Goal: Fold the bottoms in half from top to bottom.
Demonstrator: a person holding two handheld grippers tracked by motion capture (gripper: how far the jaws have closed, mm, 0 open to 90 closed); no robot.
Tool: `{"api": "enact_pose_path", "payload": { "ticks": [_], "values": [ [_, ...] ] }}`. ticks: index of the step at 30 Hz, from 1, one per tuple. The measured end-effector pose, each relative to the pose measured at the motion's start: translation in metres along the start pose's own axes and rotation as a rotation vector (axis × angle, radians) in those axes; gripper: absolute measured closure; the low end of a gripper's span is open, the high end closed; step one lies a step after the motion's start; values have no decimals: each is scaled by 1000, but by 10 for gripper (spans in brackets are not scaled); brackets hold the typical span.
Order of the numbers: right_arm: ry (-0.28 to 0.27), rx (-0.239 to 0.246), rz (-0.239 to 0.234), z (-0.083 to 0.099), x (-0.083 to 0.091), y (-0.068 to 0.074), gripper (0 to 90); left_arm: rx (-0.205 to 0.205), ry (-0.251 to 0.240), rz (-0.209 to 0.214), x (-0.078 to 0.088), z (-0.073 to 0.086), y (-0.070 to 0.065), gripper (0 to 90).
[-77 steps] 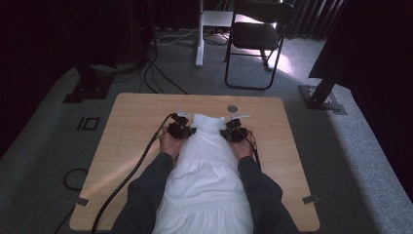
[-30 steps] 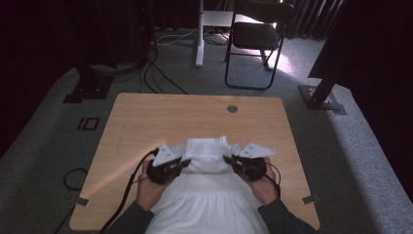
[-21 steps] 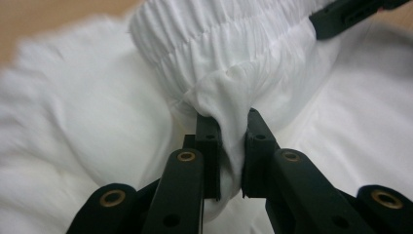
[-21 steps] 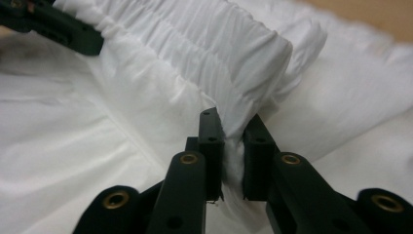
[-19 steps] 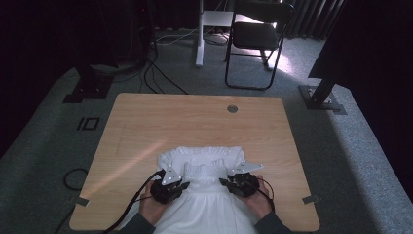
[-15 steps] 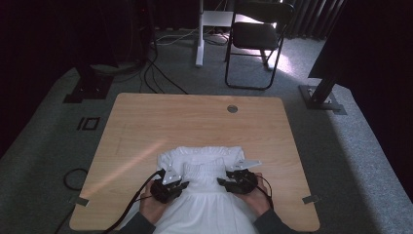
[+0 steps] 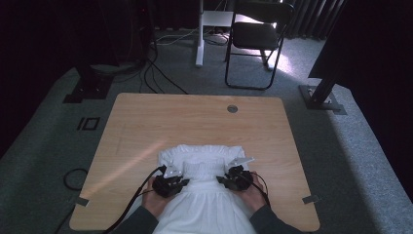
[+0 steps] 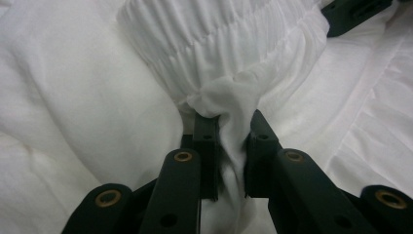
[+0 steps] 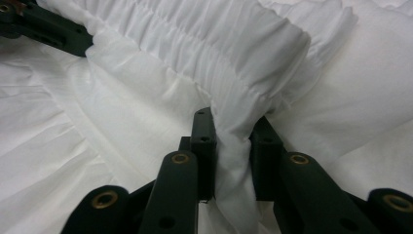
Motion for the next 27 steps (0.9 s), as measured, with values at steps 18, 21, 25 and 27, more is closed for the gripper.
{"api": "enact_pose_path", "payload": {
  "ticks": [18, 21, 25, 27],
  "values": [
    [13, -6, 96, -38, -22, -28, 788, 106, -40, 34, -16, -25, 44, 802],
    [15, -1, 111, -45, -25, -34, 790, 85, -26, 0, -19, -30, 48, 803],
    [18, -15, 150, -57, -30, -49, 793, 74, -1, -34, -30, -48, 62, 805],
    [19, -30, 156, -62, -31, -56, 793, 73, 5, -44, -36, -57, 68, 805]
  ]
}}
Point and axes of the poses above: each handheld gripper's, and its own axes: x roughly backward along the jaws, z roughly out of its underside, y roughly to its left, the point moved 10 cm from there along -x, roughly forward along the jaws, and after that the axes turned 7 degrees about y, right-handed, at the moved point
